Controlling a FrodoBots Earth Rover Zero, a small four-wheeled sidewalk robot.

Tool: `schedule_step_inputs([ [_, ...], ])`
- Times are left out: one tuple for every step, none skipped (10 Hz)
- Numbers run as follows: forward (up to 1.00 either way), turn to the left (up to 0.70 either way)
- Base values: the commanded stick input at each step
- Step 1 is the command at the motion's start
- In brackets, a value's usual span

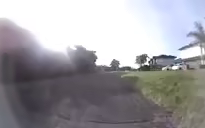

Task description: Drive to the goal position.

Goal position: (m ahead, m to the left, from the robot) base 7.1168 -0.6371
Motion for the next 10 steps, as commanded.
schedule_step_inputs([
  [1.0,0.0],
  [1.0,0.0],
  [1.0,0.0],
  [1.0,0.0],
  [1.0,0.0],
  [1.0,0.0],
  [1.0,0.0],
  [1.0,0.0],
  [1.0,0.0],
  [1.0,0.0],
])
